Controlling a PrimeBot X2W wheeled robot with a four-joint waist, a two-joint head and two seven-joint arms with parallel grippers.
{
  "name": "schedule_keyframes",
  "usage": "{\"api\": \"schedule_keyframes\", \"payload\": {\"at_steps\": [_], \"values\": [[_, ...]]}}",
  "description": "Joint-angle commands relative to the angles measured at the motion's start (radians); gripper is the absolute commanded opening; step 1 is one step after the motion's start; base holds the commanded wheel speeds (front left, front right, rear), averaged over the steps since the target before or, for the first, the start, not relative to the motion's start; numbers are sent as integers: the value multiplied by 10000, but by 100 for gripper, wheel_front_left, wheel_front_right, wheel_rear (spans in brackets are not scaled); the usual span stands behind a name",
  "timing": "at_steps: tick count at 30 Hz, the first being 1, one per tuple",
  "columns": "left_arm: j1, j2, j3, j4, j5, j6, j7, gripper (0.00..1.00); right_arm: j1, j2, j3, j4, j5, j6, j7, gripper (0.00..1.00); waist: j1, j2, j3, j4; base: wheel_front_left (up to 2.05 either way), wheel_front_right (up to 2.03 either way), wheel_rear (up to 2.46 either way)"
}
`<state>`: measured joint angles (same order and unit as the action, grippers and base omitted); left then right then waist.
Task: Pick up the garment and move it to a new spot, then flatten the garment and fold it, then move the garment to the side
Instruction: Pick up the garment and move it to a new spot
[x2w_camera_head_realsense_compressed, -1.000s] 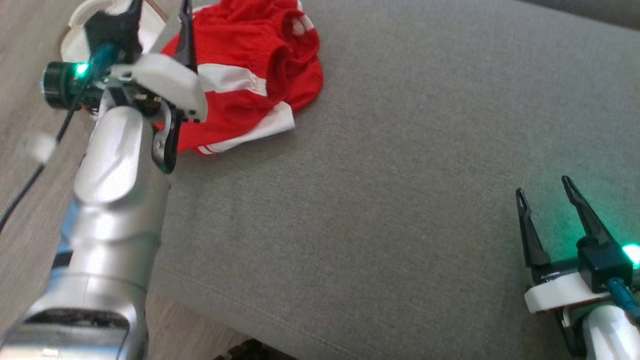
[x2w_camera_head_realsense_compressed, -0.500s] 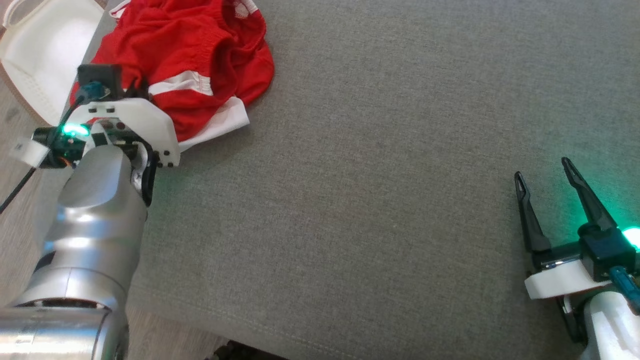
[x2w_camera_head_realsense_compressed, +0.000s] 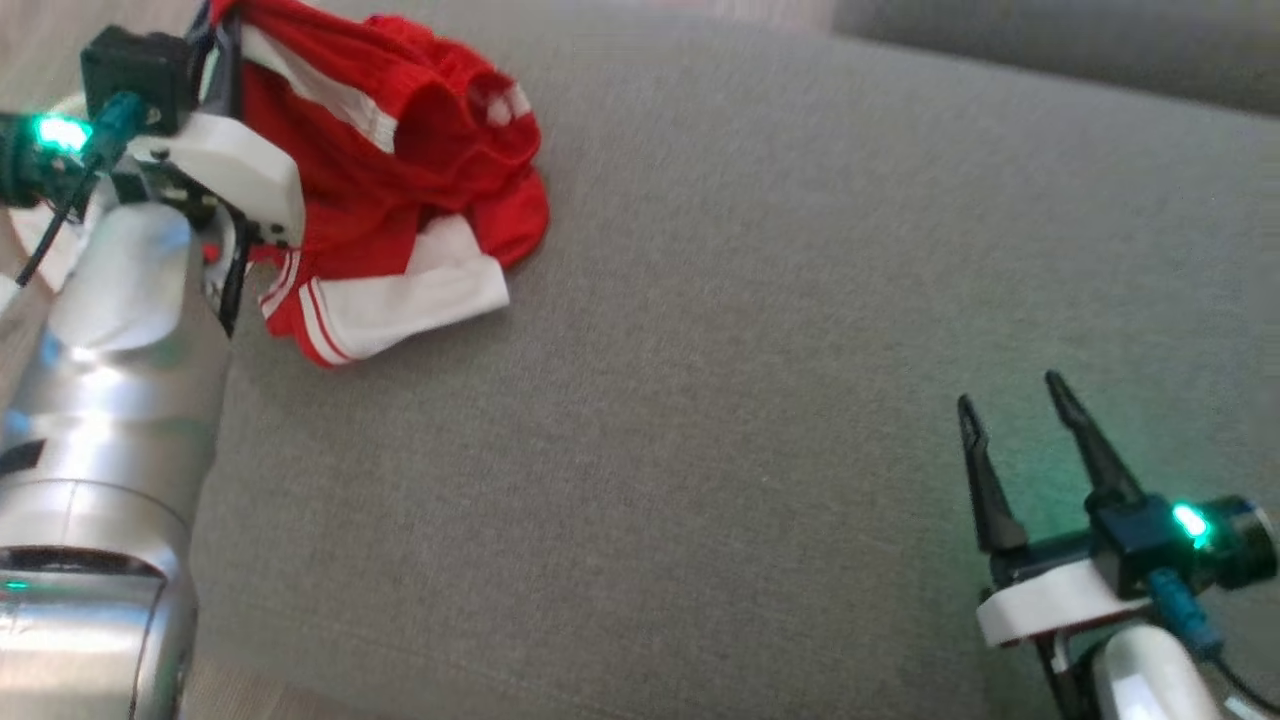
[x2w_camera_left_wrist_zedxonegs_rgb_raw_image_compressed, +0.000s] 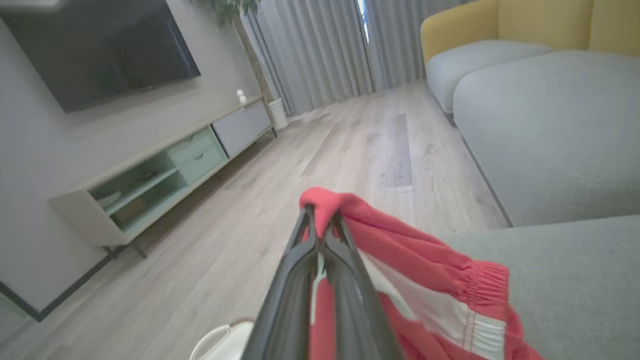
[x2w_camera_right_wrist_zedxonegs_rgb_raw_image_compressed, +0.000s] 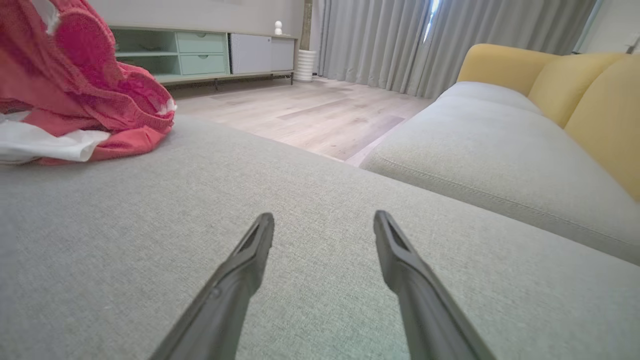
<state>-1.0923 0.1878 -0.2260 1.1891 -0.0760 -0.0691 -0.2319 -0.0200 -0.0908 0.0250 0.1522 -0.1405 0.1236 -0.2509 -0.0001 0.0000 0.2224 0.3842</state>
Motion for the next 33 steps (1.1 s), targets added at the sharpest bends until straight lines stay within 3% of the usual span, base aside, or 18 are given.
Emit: {"api": "schedule_keyframes", "payload": {"at_steps": [1,7,13,18,26,33], "values": [[-619,591,-22,-509,157,-107,-171,0,83,118,278,-178,127,71,-109,100,1,0,-1042,-621,0,0,0],[-992,228,-802,-1400,446,-451,-248,0,582,361,236,-18,335,71,-109,100,1,0,-2272,-1568,0,0,0],[-1360,-271,-1521,-2530,252,-596,-216,0,789,400,462,-151,725,71,-109,100,1,0,-2719,-2794,0,0,0],[-1180,-541,-2610,-3547,-561,-611,-25,0,837,403,840,-174,1019,71,-109,100,1,0,-2951,-4066,0,0,0],[-649,-363,-3973,-4776,-2317,-613,616,0,912,404,1010,-272,1245,71,-109,100,1,0,-2731,-5531,0,0,0],[1343,165,-5001,-4657,-3516,-614,641,0,585,405,1272,-363,1438,71,-109,100,1,0,-2031,-6479,0,0,0]]}}
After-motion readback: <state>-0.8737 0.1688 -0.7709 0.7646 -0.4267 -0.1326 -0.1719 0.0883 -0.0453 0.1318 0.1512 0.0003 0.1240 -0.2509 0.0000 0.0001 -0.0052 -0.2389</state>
